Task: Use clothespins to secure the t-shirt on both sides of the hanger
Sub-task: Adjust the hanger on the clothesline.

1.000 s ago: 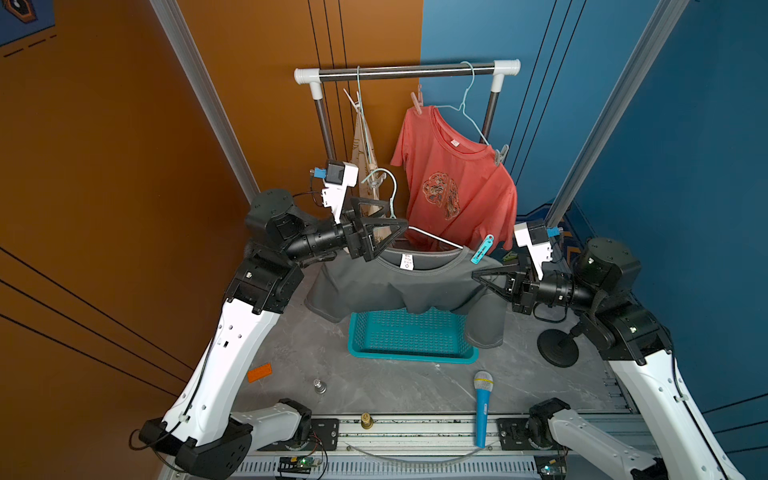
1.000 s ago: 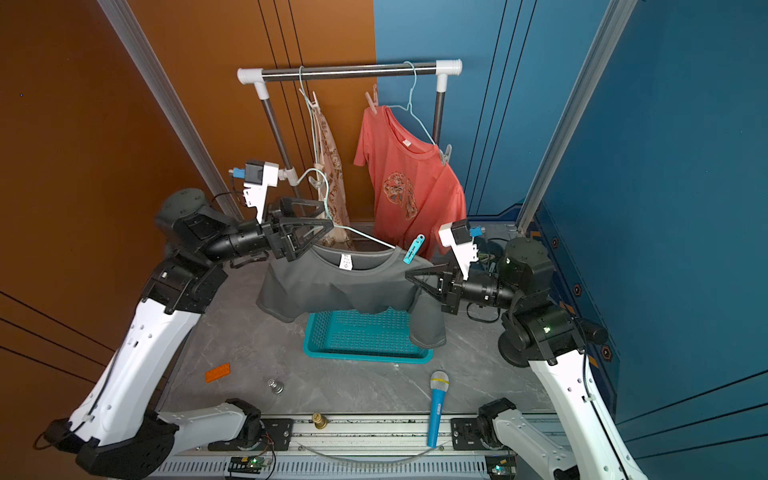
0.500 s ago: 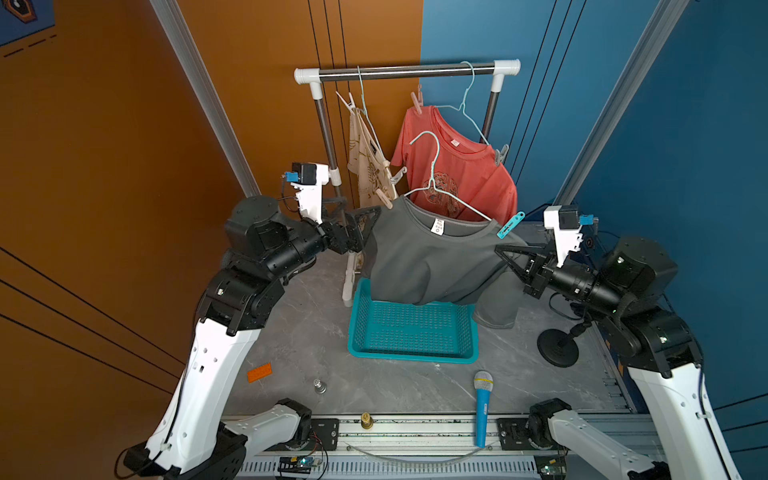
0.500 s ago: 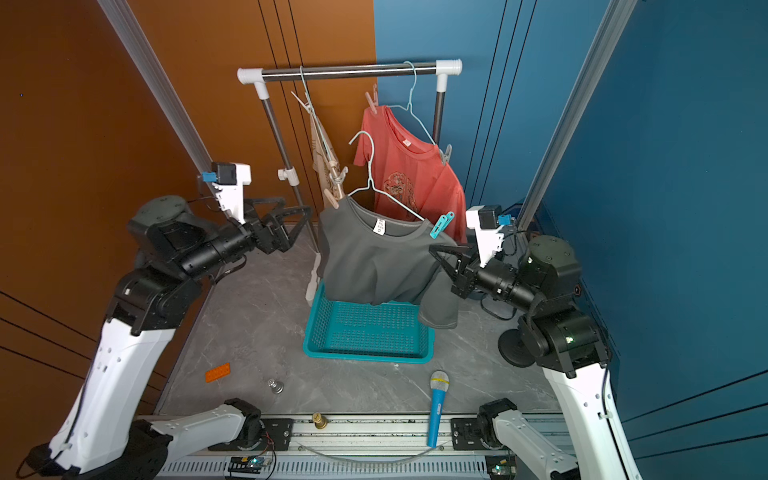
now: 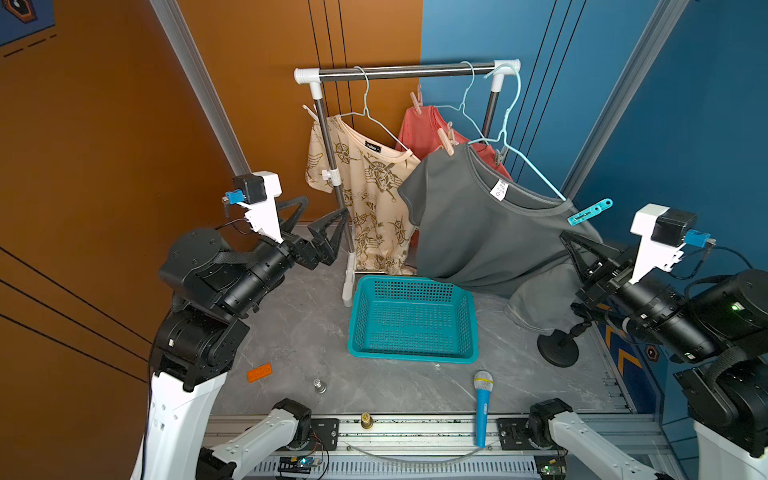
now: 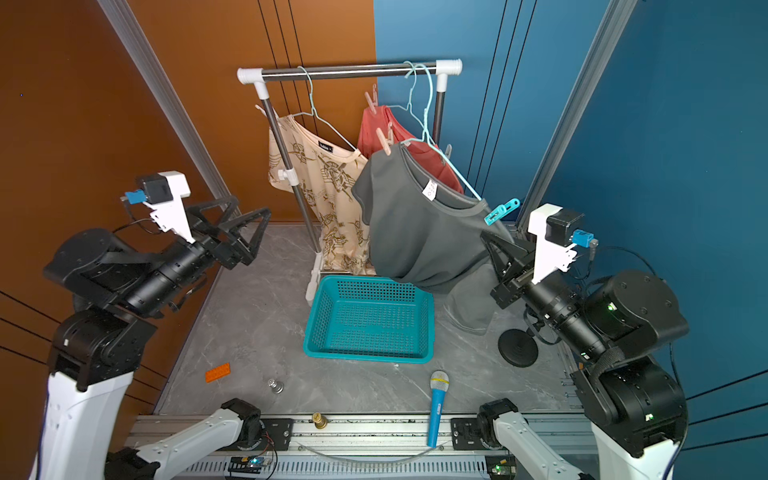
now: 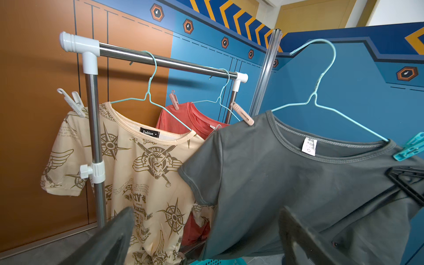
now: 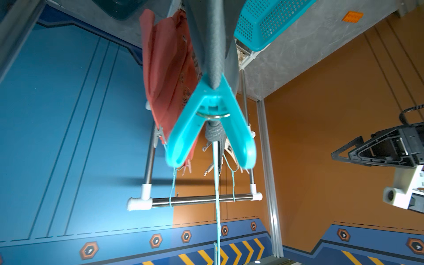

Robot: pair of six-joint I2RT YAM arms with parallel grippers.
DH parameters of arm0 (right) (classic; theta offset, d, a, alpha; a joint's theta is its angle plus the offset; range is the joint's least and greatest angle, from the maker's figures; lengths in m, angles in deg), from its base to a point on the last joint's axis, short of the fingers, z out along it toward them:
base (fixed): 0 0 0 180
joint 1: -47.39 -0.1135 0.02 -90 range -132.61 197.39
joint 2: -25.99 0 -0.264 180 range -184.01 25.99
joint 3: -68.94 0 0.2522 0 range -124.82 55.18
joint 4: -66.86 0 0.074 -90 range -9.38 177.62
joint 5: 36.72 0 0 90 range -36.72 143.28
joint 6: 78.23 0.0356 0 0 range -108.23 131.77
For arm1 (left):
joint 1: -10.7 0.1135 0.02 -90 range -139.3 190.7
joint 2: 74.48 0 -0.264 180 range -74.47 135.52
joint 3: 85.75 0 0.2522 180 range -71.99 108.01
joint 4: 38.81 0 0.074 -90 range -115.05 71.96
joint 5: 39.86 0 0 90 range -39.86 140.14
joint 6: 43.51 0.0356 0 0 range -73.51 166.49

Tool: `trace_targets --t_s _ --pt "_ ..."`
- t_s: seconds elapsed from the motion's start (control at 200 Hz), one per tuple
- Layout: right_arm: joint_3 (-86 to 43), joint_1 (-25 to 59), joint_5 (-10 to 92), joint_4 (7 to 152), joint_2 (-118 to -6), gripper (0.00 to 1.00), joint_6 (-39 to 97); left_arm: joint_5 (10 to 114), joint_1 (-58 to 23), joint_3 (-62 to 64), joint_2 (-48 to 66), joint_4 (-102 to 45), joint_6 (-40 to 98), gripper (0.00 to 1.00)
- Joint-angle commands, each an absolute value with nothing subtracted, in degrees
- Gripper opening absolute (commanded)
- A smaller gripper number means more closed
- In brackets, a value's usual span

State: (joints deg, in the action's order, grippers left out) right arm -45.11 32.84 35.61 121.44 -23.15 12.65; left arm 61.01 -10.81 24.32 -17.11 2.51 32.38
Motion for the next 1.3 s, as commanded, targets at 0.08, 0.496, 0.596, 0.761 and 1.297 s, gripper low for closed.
trace_targets --t_s 0.08,0.496,0.596,0.761,1.297 --pt "-47.4 33.1 46.8 122.6 -23.7 0.00 8.9 60.4 -9.9 22.8 -17.1 1.4 33.2 0.97" --pt "-51.5 33.1 52.4 123.9 -25.9 0.00 4.3 61.8 -8.4 21.2 -16.9 0.6 32.5 0.97" --pt "-51.9 33.1 47.5 123.9 -26.1 0.00 4.3 62.5 -7.9 21.1 -16.6 0.3 32.3 0.97" --pt "-52.3 33.2 34.0 123.3 -30.5 0.00 7.7 63.9 -7.2 19.9 -16.4 -1.0 31.1 0.97" --pt "-45.1 49.9 6.5 95.4 -41.7 0.00 35.0 64.1 -4.9 18.4 -19.2 0.8 30.9 0.97"
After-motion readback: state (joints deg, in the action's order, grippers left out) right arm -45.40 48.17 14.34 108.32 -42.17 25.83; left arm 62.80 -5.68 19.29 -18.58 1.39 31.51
